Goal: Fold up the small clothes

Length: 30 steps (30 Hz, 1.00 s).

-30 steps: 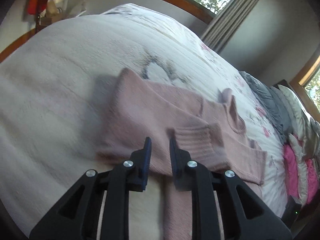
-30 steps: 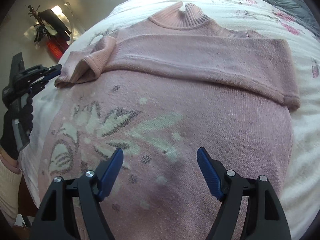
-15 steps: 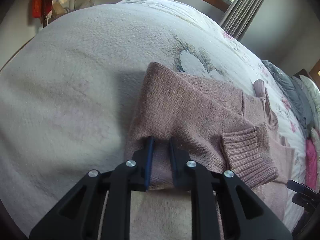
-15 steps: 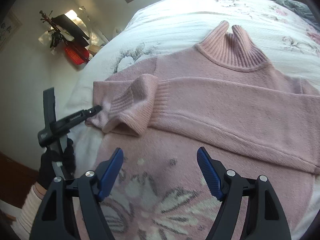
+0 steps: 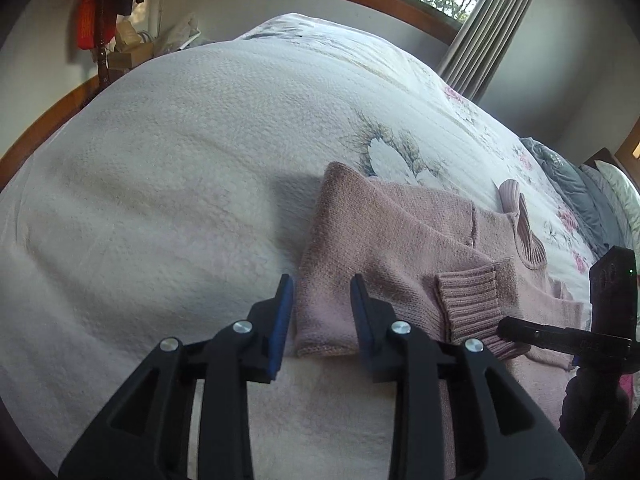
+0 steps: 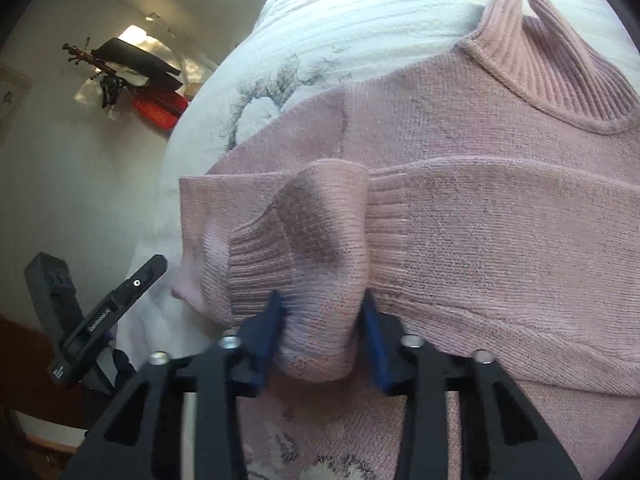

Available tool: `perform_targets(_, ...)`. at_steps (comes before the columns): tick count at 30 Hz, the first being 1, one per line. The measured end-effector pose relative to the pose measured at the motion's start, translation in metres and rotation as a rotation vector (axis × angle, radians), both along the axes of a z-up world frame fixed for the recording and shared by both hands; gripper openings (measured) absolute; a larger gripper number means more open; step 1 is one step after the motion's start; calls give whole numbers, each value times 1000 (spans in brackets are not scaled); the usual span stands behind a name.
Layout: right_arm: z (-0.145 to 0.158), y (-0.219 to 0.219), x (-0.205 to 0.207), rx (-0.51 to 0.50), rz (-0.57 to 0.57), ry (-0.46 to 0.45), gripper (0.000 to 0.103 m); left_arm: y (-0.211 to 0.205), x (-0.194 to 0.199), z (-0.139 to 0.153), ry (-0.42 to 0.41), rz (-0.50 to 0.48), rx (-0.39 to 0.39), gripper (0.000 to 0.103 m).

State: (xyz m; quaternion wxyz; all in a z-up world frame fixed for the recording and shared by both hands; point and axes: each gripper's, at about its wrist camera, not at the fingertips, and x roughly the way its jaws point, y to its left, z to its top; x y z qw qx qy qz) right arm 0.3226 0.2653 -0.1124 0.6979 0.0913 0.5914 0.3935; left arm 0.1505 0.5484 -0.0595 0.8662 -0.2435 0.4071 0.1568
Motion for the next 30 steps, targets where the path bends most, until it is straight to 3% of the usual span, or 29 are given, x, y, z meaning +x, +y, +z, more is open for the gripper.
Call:
perform_targets(4,16,-6,-8,39,25,-80,13,-4,3,2,-9,-5,-18,30)
perform_targets(9,53,-50,-13,126,-18,-144,12,-21,13,10,-34,-44,-16,30)
perform_targets(17,80,-135,-4,89,-148,-223,12,-71,50,11,-34,-145,10,31)
perform_targets(23,59,-182,10,29,-243,-206,12,-101,75,-6,18,-192,39,31)
perform_targets(27,26,-194,21,-55,-282,-167,13,-110,85,-20,57,-212,73,32)
perform_targets(30,5,-191,23,-184,-285,-170,25,-113,89,-28,84,-217,96,32)
